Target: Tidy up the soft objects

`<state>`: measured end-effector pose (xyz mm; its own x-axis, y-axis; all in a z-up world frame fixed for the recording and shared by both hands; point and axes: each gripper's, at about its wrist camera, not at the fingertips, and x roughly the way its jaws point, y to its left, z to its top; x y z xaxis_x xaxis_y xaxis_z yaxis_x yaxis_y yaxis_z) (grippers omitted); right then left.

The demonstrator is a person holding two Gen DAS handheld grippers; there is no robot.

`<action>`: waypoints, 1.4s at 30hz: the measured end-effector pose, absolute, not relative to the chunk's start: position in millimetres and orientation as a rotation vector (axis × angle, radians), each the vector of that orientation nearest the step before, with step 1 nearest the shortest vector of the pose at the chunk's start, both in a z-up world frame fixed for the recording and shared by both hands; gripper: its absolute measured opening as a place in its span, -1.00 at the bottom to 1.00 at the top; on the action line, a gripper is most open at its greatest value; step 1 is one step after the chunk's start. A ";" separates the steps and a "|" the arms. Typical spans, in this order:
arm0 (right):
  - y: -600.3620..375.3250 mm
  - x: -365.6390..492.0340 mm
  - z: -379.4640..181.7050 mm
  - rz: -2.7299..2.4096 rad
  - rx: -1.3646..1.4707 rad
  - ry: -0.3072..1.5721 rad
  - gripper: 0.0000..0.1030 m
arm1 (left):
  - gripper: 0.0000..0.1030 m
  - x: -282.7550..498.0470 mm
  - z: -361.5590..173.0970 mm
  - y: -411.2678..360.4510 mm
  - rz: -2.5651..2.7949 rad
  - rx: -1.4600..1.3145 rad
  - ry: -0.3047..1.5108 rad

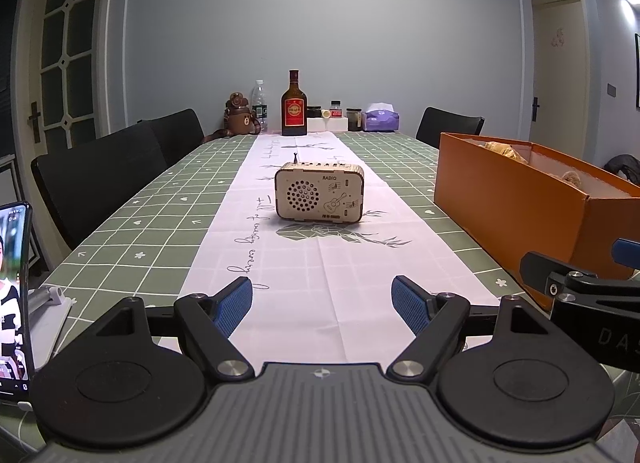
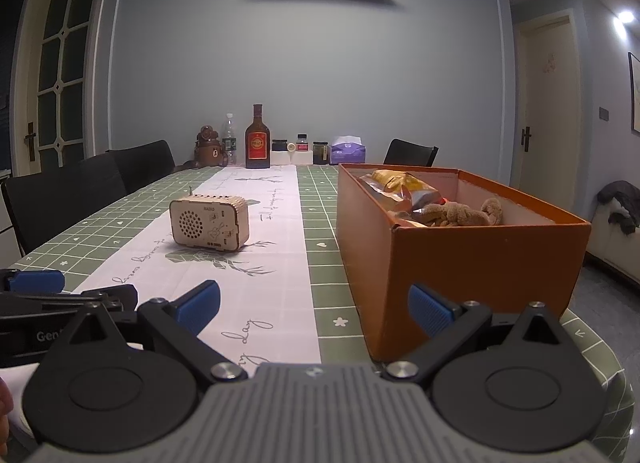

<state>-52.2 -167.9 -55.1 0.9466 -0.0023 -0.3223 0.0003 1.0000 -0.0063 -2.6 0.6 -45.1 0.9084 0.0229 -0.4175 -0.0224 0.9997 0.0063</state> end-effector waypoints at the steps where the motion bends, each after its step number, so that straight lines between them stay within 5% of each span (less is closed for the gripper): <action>1: -168.0 -52.1 -55.3 -0.002 -0.005 0.329 0.91 | 0.81 -2.6 -45.1 0.6 0.023 0.002 0.430; 42: -169.7 -45.8 -58.5 0.004 0.004 0.349 0.91 | 0.81 -4.0 -43.4 0.3 0.023 0.002 0.428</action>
<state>-45.8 -169.7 -58.5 0.9398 0.0050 -0.3417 -0.0037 1.0000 0.0045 -4.0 0.3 -43.4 0.9096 0.0226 -0.4150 -0.0220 0.9997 0.0065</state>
